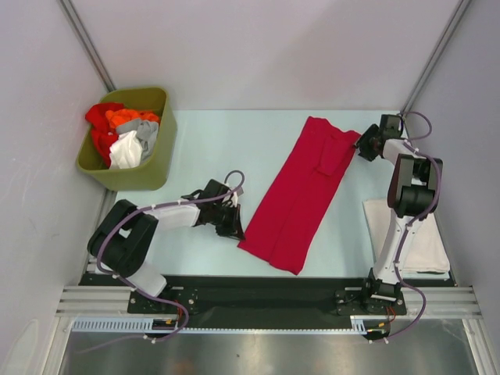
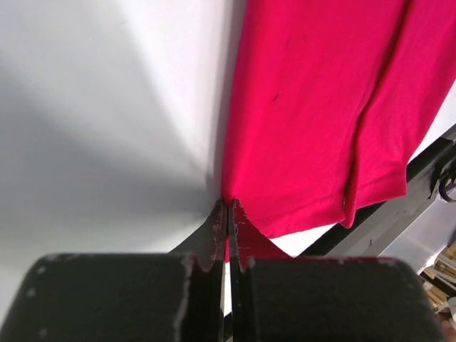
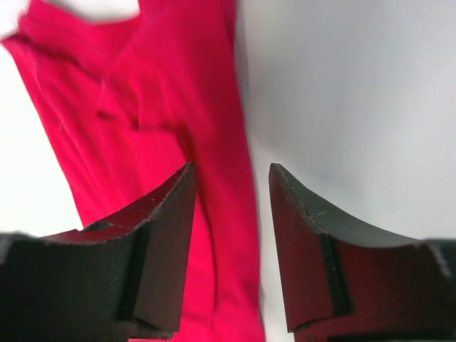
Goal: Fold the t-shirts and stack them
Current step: Fold the tshirt
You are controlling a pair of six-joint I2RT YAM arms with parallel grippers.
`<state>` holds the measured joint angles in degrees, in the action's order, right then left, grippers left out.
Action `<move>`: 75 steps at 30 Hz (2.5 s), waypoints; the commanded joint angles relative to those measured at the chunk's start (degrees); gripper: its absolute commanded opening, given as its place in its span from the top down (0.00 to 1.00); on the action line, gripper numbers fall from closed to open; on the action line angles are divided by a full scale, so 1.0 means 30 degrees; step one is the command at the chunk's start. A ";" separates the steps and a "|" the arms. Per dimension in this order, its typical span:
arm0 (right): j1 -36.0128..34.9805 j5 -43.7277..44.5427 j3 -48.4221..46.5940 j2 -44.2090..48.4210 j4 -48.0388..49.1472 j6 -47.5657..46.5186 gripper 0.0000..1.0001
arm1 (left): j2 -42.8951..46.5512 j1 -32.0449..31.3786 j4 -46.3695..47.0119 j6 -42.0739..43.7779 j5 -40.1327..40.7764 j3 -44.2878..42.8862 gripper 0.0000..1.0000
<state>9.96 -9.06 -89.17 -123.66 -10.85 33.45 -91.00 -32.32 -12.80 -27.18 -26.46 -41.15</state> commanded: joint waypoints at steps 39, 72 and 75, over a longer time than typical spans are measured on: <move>-0.3260 0.0882 -1.4983 -1.1458 0.2917 0.3909 0.65 | -0.1219 -0.3759 0.6990 -0.7523 -0.0262 0.1646 0.98; -0.4519 -0.6235 1.6737 1.9915 -1.0561 -0.1513 0.30 | -0.1745 -0.3174 -0.0832 -0.0931 -0.2634 -0.2222 0.48; -0.4870 -0.6383 1.8848 2.1119 -1.0563 -0.0811 0.31 | -0.2214 -0.3173 -0.0890 -0.1163 -0.2928 -0.2368 0.48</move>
<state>-3.77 -24.14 -35.64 -63.11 -41.80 29.23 -96.42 -42.19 -15.38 -30.98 -32.77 -47.57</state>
